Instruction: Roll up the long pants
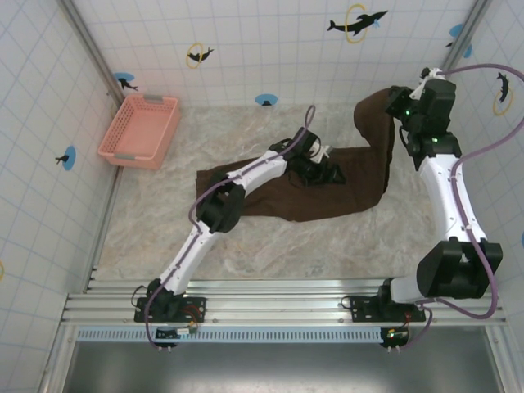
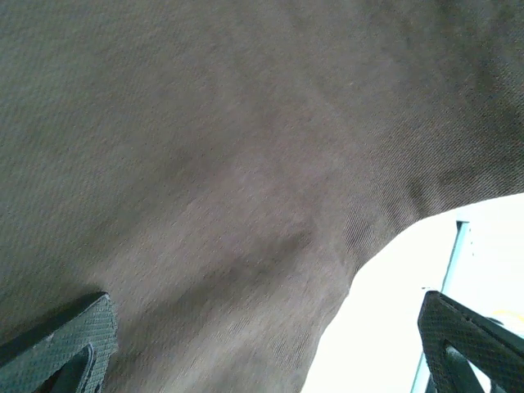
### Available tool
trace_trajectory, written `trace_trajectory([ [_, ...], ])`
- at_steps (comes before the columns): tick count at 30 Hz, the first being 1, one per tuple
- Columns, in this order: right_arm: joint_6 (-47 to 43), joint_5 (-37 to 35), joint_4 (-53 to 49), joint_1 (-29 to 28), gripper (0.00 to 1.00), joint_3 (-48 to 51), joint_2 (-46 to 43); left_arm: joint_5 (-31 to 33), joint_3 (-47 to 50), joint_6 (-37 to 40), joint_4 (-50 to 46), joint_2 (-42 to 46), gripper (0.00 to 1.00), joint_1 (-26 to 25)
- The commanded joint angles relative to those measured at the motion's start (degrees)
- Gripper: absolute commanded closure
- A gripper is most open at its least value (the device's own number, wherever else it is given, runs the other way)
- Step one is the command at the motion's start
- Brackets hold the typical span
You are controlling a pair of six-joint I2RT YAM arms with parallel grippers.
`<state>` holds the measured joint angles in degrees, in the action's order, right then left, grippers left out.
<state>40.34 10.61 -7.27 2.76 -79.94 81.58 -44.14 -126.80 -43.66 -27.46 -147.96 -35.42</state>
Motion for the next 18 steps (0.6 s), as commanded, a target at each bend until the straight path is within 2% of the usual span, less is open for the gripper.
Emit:
trace_trajectory([
  [1,-1.62,1.17,-0.02,-1.83,1.00,-3.32,0.54,2.63,9.97,2.82,-2.39,10.64,0.02,7.27],
  [5,-3.13,0.79,-1.84,-5.19,1.00,-4.25,0.96,7.34,24.49,8.21,-2.46,26.26,0.03,16.22],
  [9,-3.86,-1.11,-2.57,-9.18,1.00,-4.23,0.47,7.85,33.90,11.69,-4.35,37.21,0.03,25.69],
  [13,-4.69,-2.97,-3.65,-15.17,1.00,-4.86,0.36,9.68,40.71,16.49,-8.51,44.26,0.03,33.83],
  [18,-6.19,-7.43,-2.65,-25.66,1.00,-5.22,2.28,5.32,51.92,16.84,-6.09,49.63,0.02,41.21],
])
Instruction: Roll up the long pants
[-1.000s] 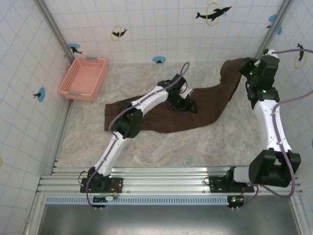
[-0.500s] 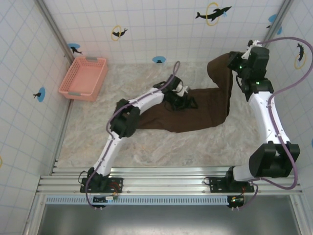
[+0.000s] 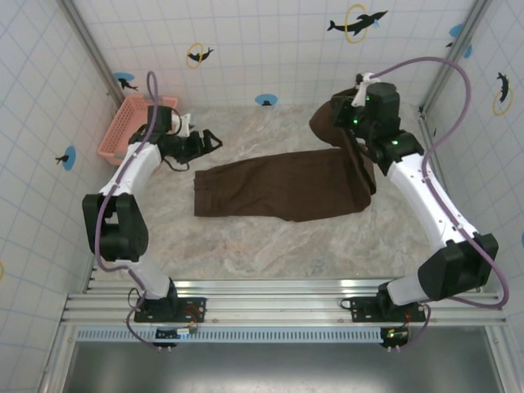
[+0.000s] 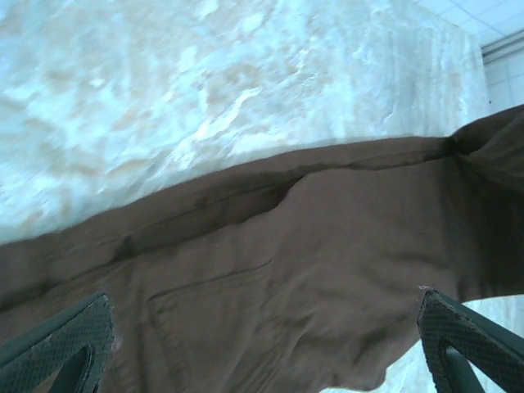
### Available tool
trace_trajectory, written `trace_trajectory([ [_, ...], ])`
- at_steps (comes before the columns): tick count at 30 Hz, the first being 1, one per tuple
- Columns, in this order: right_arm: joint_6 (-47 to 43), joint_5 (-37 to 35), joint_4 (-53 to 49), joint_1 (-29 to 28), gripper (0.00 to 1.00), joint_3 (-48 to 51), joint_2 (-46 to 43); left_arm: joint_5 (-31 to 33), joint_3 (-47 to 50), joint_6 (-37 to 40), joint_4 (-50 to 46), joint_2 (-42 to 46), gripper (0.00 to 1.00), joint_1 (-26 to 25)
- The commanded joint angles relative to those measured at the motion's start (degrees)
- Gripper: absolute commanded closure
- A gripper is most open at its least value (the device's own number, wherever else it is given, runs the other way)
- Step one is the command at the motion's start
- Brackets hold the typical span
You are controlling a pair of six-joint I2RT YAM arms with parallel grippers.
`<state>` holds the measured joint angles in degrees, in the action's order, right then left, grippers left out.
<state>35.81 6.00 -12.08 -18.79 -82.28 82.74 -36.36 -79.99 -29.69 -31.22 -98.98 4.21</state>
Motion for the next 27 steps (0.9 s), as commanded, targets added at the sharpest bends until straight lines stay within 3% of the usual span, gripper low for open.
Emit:
trace_trajectory([
  [1,-1.79,-3.38,2.68,-5.82,1.00,-3.03,2.00,-2.97,6.20,3.29,-2.26,1.27,0.03,2.30],
  [6,-2.93,-7.91,4.92,-16.13,1.00,-4.43,8.01,-3.36,8.89,7.18,-5.81,3.80,0.03,4.80],
  [12,-2.46,-9.46,10.25,-25.75,1.00,-7.46,21.43,-6.35,12.35,9.37,-7.19,6.09,0.02,10.61],
  [17,-0.46,-7.27,13.66,-31.80,1.00,-15.43,34.54,-5.27,19.65,2.98,-1.53,10.96,0.03,11.74],
  [21,-1.26,-7.80,8.25,-35.78,1.00,-24.17,41.96,-2.52,22.45,3.45,-1.97,14.03,0.02,11.75],
  [27,2.07,-8.88,1.04,-39.72,1.00,-27.15,47.35,-1.53,24.38,1.84,-1.71,16.32,0.02,11.74],
])
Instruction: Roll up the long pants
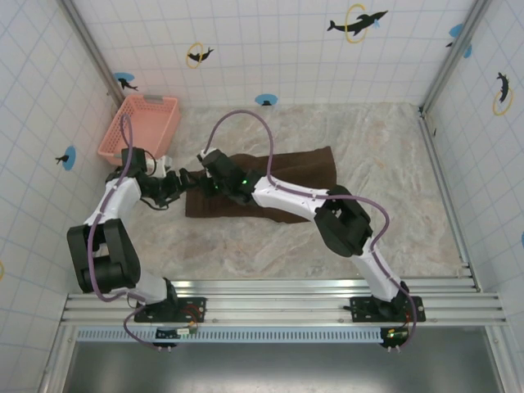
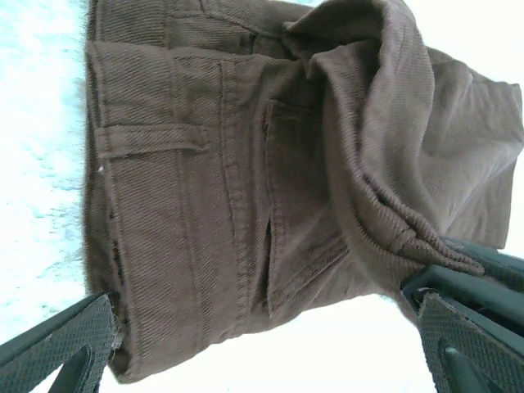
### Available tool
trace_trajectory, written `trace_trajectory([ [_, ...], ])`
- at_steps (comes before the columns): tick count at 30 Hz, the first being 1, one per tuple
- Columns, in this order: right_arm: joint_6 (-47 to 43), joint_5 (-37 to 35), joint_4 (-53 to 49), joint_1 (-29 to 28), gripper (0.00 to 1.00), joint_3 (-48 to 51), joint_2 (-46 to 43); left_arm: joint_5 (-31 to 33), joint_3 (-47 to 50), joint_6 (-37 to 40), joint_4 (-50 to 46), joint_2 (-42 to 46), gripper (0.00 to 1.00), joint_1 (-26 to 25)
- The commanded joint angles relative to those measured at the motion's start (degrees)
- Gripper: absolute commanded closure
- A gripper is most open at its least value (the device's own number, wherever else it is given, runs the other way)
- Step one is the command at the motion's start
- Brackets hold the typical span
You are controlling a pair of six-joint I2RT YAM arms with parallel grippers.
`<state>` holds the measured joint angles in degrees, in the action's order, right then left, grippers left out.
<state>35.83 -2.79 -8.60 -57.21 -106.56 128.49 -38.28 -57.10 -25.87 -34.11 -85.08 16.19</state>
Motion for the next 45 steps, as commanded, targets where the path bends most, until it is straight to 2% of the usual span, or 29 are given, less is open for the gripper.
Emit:
trace_trajectory([
  [1,3.04,-0.78,-4.14,-1.74,0.97,-2.37,1.96,0.64,2.26,-2.40,2.05,2.64,0.03,-0.19],
  [2,3.67,-0.85,-5.09,-2.06,0.86,-1.81,2.19,1.07,2.54,-2.67,1.95,2.40,0.03,-0.19],
  [3,4.38,-1.51,-6.48,-2.25,0.80,-1.43,2.44,1.73,2.75,-2.53,1.72,2.17,0.03,-0.25],
  [4,5.10,-1.30,-7.93,-2.45,0.70,-1.13,2.73,2.13,2.87,-2.53,1.68,1.98,0.03,-0.20],
  [5,5.05,0.51,-8.44,-2.55,0.57,-1.31,4.08,2.77,3.11,-2.90,1.68,1.98,0.03,-0.19],
  [6,5.01,1.77,-9.14,-2.65,0.50,-1.53,4.70,3.08,3.39,-3.24,2.02,2.01,0.03,-0.18],
  [8,3.87,2.55,-7.23,-2.82,0.48,0.85,3.53,3.09,3.87,-4.09,2.86,2.16,0.02,-0.19],
  [11,2.79,0.13,0.07,-1.99,0.40,9.25,-5.84,2.91,2.90,-4.46,2.68,1.66,0.03,-0.22],
  [14,1.40,0.84,-1.23,0.83,0.38,11.42,-12.96,4.16,1.53,-3.75,2.31,0.84,0.02,-0.24],
  [18,-2.56,-2.09,-7.58,3.59,0.36,11.86,-20.64,3.13,-2.11,-0.27,2.38,-1.77,0.03,-1.02],
  [22,-3.15,-3.36,-7.64,6.70,0.35,16.41,-26.79,1.91,-10.22,6.66,-2.76,-8.77,0.03,-5.89],
  [25,-2.77,-2.44,-6.23,9.11,0.36,19.91,-28.64,3.19,-14.12,7.50,-3.55,-14.03,0.02,-9.78],
  [29,-1.91,-1.29,-3.29,10.92,0.37,23.84,-29.93,4.39,-18.21,7.31,-3.20,-20.43,0.03,-12.64],
  [37,-3.33,0.29,0.20,11.77,0.38,25.58,-30.59,5.64,-24.35,8.85,-4.45,-29.24,0.02,-13.20],
  [41,-3.07,-5.48,-8.59,13.22,0.38,22.81,-27.50,0.07,-26.22,6.90,-1.94,-32.07,0.03,-13.20],
  [45,-0.63,-6.87,-14.97,16.80,0.38,21.92,-22.01,-4.51,-27.01,5.24,0.17,-32.12,0.06,-13.19],
])
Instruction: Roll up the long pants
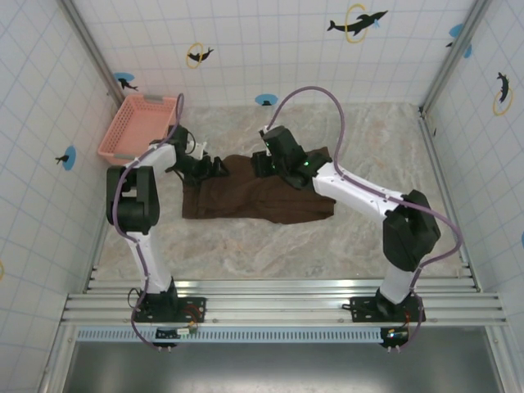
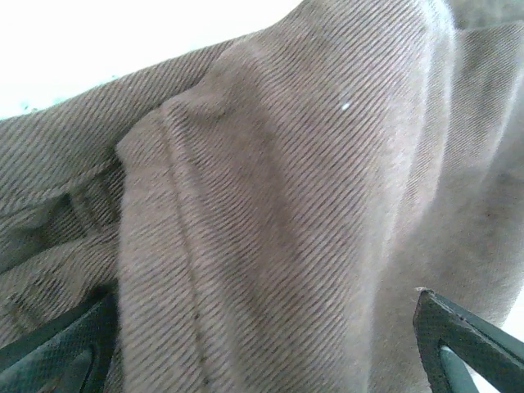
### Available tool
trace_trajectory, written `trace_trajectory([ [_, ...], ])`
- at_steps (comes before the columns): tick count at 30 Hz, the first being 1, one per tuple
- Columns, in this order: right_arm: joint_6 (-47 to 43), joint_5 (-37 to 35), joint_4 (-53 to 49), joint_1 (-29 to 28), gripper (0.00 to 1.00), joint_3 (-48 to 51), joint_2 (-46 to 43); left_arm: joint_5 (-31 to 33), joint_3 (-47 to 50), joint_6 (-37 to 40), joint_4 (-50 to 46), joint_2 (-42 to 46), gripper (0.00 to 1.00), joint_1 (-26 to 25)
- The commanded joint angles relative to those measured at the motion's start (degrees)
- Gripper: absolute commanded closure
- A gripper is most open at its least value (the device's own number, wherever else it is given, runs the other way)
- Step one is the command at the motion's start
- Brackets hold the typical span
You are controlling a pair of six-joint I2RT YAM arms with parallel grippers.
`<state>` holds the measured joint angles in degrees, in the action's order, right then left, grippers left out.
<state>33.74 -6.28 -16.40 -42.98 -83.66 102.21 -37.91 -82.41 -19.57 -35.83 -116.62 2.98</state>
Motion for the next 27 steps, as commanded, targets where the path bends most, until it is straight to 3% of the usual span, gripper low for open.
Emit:
trace_trajectory([
  [1,1.68,-3.55,-7.56,3.32,0.37,-0.69,5.52,-5.73,-1.45,-1.10,2.46,0.20,0.07,0.00],
  [3,2.09,-3.07,-7.05,4.68,0.37,0.09,7.48,-6.91,-0.55,-1.22,3.83,2.30,0.12,0.00],
  [5,2.28,-2.68,-6.49,5.51,0.37,0.73,9.29,-8.37,0.93,-1.13,6.48,4.60,0.33,0.05],
  [6,2.39,-2.64,-6.29,5.69,0.37,0.84,9.82,-8.77,1.20,-1.34,7.15,5.15,0.47,-0.02],
  [8,1.99,-2.69,-6.05,5.83,0.38,0.87,11.00,-9.68,0.56,-1.23,6.95,4.82,0.99,-0.05],
  [16,2.69,-4.39,-7.42,6.90,0.37,2.20,11.73,-11.71,0.06,-0.93,5.76,3.81,1.00,0.01],
  [27,2.40,-6.42,-9.01,10.87,0.37,6.26,10.01,-1.06,-3.98,5.41,-4.21,12.42,1.00,1.81],
])
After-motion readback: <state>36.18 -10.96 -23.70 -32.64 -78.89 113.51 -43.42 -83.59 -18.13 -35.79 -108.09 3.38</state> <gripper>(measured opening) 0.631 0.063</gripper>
